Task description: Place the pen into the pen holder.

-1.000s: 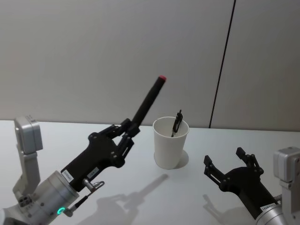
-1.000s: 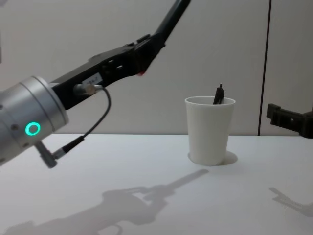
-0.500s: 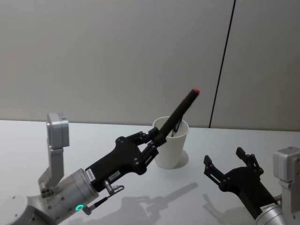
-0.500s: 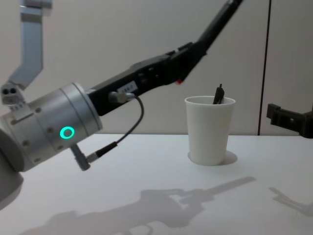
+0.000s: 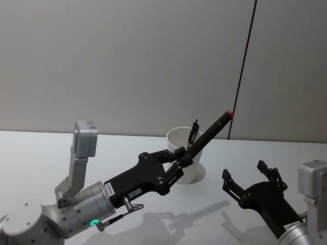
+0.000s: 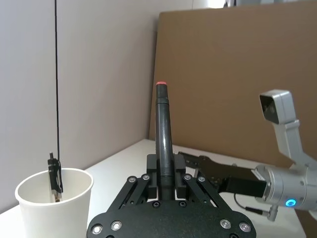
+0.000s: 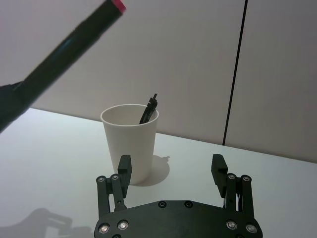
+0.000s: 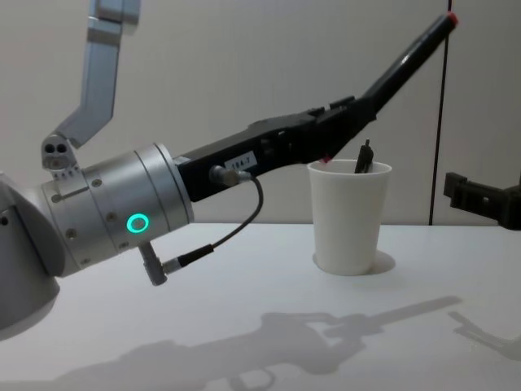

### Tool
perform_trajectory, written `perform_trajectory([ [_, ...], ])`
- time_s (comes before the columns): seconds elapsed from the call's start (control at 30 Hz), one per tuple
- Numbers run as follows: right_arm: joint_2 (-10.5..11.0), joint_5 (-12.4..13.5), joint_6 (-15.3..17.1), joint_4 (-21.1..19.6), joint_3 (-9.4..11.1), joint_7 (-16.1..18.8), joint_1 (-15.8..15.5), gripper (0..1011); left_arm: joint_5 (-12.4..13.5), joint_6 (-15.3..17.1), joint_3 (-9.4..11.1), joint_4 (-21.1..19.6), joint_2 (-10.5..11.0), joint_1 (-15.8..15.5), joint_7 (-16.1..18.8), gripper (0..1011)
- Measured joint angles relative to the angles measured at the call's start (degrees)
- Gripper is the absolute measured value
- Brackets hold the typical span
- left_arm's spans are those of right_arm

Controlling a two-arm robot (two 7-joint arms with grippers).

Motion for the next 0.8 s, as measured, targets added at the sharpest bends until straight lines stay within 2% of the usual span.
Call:
perform_trajectory([
  [0.43, 0.0, 0.0, 0.0, 0.0, 0.0, 0.0, 0.0, 1001, 2.5, 1.1, 2.2, 0.8, 1.1, -2.0, 1.5, 202],
  [0.8, 0.0, 0.0, 0.0, 0.0, 0.0, 0.0, 0.0, 1001, 3.1, 0.7, 3.4, 1.2, 1.3, -2.8, 1.6, 202],
])
